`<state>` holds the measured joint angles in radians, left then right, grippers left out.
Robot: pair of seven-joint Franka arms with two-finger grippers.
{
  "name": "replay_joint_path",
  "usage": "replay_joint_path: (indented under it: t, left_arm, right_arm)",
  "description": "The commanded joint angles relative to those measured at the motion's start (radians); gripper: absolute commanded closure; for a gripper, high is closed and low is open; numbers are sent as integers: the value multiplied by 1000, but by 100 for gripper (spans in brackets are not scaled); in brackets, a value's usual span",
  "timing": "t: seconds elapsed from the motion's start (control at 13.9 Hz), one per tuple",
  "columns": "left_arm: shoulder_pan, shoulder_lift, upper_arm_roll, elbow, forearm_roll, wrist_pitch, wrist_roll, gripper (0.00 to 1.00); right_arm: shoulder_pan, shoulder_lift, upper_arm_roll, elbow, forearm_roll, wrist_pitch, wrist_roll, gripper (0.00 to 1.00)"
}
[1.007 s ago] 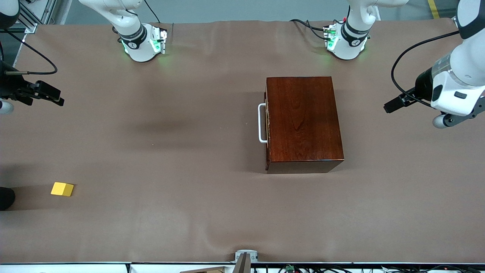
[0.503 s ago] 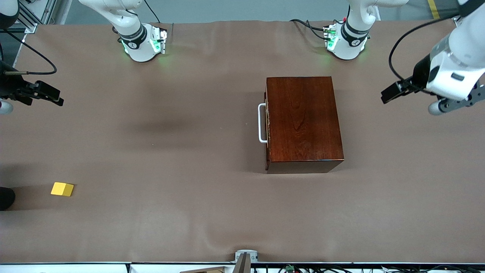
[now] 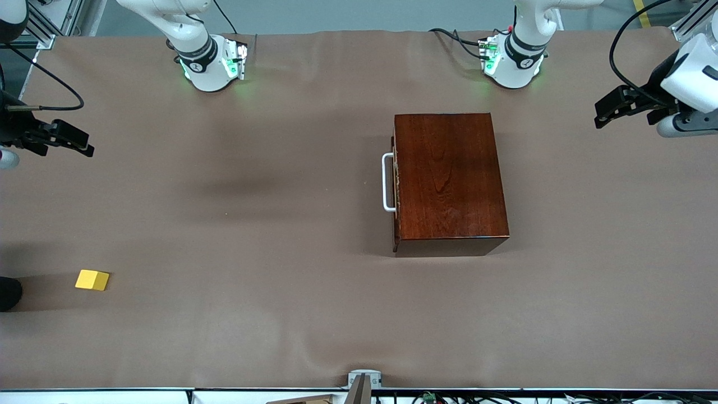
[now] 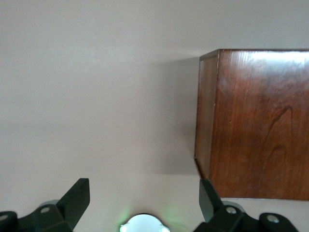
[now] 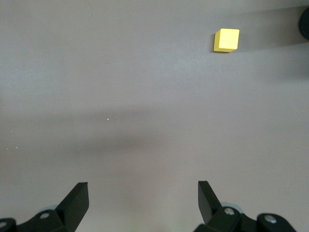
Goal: Open drawer, take yellow block, close drawer
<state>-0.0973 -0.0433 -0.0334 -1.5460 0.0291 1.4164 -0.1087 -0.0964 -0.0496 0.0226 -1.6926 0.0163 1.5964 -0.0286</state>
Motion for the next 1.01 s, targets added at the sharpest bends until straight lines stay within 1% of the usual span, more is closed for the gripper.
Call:
replay_joint_path:
  t: [0.0, 0.22, 0.65, 0.94]
  left_arm:
    - [21, -10, -22, -20, 29, 4, 107, 0]
    - [50, -14, -25, -13, 26, -8, 190, 0]
    - [62, -7, -23, 12, 11, -19, 156, 0]
    - [64, 0, -20, 10, -3, -19, 153, 0]
  right_arm:
    - [7, -4, -6, 4, -4, -1, 10, 0]
    - [7, -4, -6, 4, -4, -1, 10, 0]
    - [7, -3, -6, 4, -4, -1, 10, 0]
    - [6, -3, -6, 4, -4, -1, 10, 0]
